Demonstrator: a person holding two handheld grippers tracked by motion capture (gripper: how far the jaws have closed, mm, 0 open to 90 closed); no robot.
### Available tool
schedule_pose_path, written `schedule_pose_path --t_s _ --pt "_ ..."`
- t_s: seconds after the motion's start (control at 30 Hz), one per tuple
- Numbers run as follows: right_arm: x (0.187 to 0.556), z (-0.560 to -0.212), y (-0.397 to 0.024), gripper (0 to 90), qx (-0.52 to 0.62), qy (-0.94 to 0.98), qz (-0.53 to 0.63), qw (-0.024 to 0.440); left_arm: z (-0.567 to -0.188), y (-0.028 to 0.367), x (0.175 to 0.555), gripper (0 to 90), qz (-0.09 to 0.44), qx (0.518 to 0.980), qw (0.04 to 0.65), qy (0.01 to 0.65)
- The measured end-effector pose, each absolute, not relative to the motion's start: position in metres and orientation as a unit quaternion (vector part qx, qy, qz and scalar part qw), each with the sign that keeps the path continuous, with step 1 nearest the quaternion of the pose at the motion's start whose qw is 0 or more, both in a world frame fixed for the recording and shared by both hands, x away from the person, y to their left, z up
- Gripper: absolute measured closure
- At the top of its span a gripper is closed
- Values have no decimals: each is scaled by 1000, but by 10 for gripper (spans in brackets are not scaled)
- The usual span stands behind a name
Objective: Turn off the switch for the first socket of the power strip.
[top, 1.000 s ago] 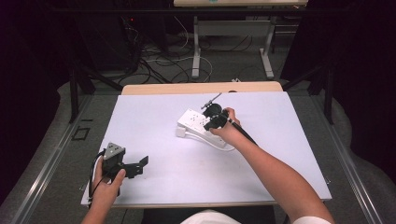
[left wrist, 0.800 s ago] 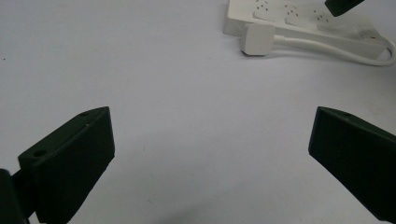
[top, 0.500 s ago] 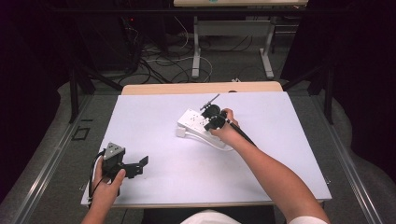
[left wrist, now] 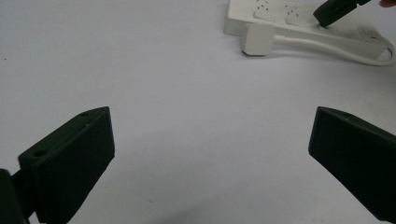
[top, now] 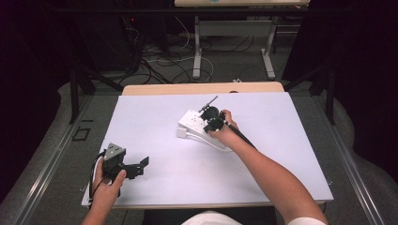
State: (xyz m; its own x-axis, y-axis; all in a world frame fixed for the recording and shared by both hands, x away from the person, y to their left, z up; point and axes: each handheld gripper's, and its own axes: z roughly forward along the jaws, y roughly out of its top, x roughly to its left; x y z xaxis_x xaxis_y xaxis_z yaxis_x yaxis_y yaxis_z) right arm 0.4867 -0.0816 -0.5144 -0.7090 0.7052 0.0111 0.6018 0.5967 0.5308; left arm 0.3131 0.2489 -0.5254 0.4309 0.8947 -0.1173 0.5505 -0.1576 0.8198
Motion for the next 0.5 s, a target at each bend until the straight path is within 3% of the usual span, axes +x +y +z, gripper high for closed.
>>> schedule_pose_path --t_s 0.5 --pt "485 -516 -81 900 378 882 264 98 -526 248 313 1 205 732 423 494"
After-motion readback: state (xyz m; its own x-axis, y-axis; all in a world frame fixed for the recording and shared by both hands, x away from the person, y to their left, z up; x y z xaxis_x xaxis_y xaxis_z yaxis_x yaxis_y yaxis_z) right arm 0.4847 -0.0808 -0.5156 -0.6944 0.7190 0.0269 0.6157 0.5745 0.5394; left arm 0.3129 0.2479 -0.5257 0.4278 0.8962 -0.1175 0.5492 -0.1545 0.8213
